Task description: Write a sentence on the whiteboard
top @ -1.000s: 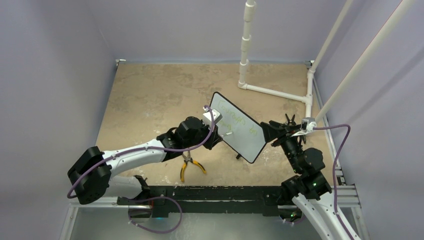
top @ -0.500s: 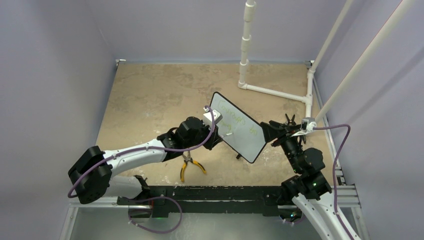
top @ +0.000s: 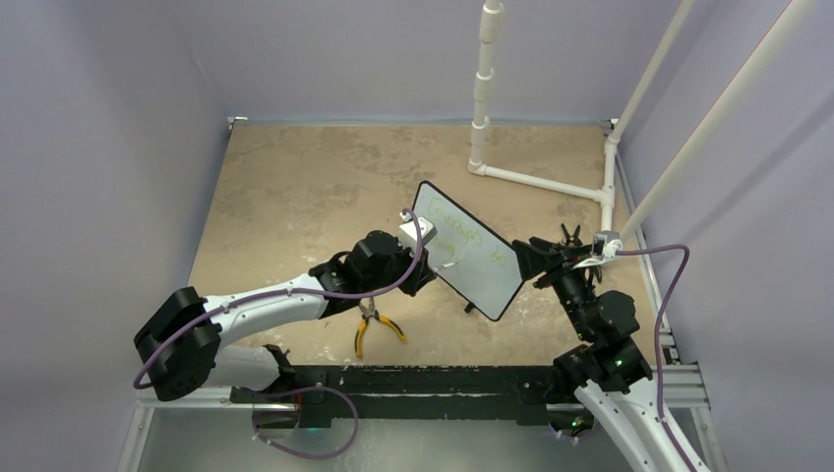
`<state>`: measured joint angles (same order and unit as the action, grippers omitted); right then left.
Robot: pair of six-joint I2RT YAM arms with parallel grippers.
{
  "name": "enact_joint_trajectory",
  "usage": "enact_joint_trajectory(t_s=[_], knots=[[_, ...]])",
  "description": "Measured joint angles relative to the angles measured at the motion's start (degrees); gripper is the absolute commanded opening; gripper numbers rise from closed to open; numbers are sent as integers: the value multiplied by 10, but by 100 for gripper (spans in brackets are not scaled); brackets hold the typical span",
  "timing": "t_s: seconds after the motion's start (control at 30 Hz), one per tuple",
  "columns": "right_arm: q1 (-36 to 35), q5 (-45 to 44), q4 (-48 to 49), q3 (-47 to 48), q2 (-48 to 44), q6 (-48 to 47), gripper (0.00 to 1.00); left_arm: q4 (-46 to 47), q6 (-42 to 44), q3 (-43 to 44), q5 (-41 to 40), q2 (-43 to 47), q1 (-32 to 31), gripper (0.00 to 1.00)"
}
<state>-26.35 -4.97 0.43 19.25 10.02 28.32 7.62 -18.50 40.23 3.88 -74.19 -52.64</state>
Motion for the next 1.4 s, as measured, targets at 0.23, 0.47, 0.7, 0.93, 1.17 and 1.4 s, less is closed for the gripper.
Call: enact_joint_trajectory(t_s=[0.23,0.47,0.7,0.93,1.17,1.4], knots=[[0,0,0,0,-2,0,53,-10,1,-2,0,1,0,0],[0,0,0,0,-8,0,53,-10,7,-8,22,32,0,0],[0,0,0,0,-8,0,53,8,11,-8,32,30,0,0],[0,0,0,0,-8,0,53,21,12,-5,36,2,0,0],[0,0,0,0,-8,0,53,22,16,-4,36,-2,0,0],[0,0,0,0,-8,0,53,22,16,-4,36,-6,0,0]])
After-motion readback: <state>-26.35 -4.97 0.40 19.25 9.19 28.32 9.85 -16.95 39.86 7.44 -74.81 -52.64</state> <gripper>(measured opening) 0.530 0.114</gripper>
